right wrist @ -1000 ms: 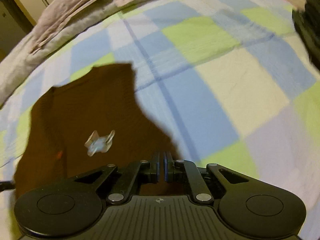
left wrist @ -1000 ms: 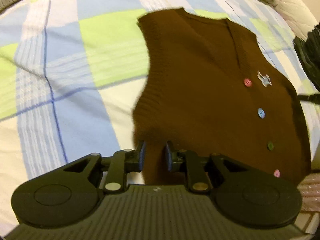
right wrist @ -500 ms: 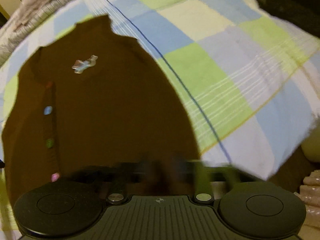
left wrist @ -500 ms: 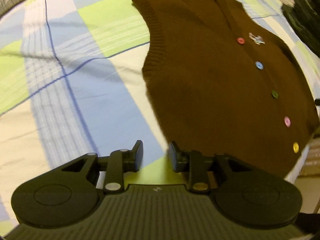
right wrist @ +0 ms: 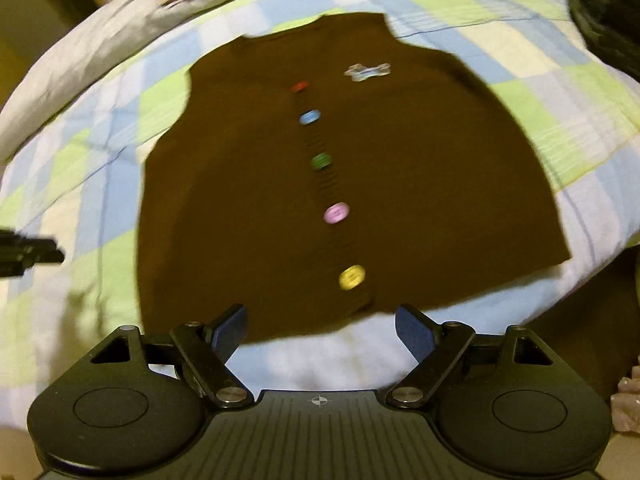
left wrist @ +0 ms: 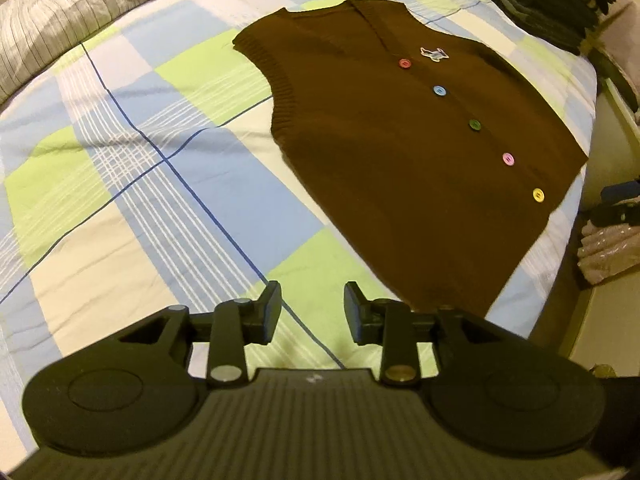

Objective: Fold clothes
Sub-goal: 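Grasp the vest hem with the right gripper while the left gripper grasps the shoulder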

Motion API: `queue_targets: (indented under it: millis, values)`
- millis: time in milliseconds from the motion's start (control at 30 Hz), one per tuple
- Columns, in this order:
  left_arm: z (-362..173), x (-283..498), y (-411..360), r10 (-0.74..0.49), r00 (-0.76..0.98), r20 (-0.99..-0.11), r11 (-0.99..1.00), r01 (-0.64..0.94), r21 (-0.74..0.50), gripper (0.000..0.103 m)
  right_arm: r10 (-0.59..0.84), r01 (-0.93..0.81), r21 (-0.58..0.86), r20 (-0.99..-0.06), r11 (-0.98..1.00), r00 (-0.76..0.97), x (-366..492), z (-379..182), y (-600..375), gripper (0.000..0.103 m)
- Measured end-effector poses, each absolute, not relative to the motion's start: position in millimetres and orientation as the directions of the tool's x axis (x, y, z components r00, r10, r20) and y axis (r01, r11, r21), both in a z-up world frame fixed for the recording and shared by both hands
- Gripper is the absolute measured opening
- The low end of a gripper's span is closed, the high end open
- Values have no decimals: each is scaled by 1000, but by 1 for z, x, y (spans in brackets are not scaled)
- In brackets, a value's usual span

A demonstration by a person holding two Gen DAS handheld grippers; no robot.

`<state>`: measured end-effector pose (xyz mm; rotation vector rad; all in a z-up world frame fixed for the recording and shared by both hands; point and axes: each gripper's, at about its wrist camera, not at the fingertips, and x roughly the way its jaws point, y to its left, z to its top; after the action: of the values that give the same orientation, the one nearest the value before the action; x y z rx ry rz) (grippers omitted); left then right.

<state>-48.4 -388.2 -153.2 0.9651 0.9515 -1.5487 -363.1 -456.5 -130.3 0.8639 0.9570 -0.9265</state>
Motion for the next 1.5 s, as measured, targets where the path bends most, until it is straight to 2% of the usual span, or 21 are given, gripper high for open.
queue_targets:
  millis: [67, 167, 333, 467, 667, 733, 1000, 1067, 1167, 1200, 1267, 1300, 1333, 1500]
  values:
    - [-156, -54, -385, -348, -128, -929, -186, 980, -65, 35, -233, 892, 179, -927, 415, 294, -354, -129, -445, 84]
    - [-159, -73, -383, -370, -54, -927, -327, 942, 76, 35, -207, 836, 165, -927, 523, 312, -336, -131, -429, 84]
    - [-168, -96, -385, -457, 0, -890, -606, 732, 312, 35, -176, 713, 157, -913, 683, 369, -299, -141, -408, 83]
    - [-184, -100, -398, -489, -12, -872, -713, 581, 392, 35, -167, 639, 139, -903, 757, 395, -271, -154, -389, 83]
    - [-224, -93, -419, -505, -99, -857, -834, 311, 456, 35, -215, 640, 85, -902, 764, 375, -225, -188, -364, 82]
    - [-240, -88, -424, -512, -123, -850, -850, 217, 480, 35, -243, 639, 37, -906, 768, 345, -209, -203, -357, 63]
    - [-279, -77, -457, -565, -189, -803, -815, -23, 579, 37, -334, 602, -130, -911, 788, 242, -173, -246, -351, 61]
    - [-283, -76, -465, -573, -200, -794, -801, -66, 595, 36, -343, 601, -143, -910, 786, 231, -172, -247, -354, 52]
    - [-286, -77, -475, -574, -213, -790, -785, -129, 606, 35, -342, 600, -151, -914, 786, 218, -170, -248, -359, 48]
    - [-287, -78, -478, -572, -213, -792, -782, -149, 605, 32, -341, 599, -152, -915, 786, 215, -170, -248, -360, 45]
    - [-289, -80, -483, -567, -211, -796, -777, -185, 602, 12, -341, 601, -156, -917, 783, 206, -170, -249, -364, 28]
    - [-289, -81, -487, -560, -207, -802, -782, -186, 595, 10, -345, 604, -163, -918, 780, 197, -170, -249, -366, 15]
    - [-289, -82, -490, -554, -203, -807, -788, -185, 588, 7, -344, 609, -163, -919, 776, 192, -171, -247, -369, 10]
    - [-266, -86, -498, -544, -200, -815, -810, -126, 572, 4, -327, 643, -118, -920, 757, 216, -183, -224, -379, 7]
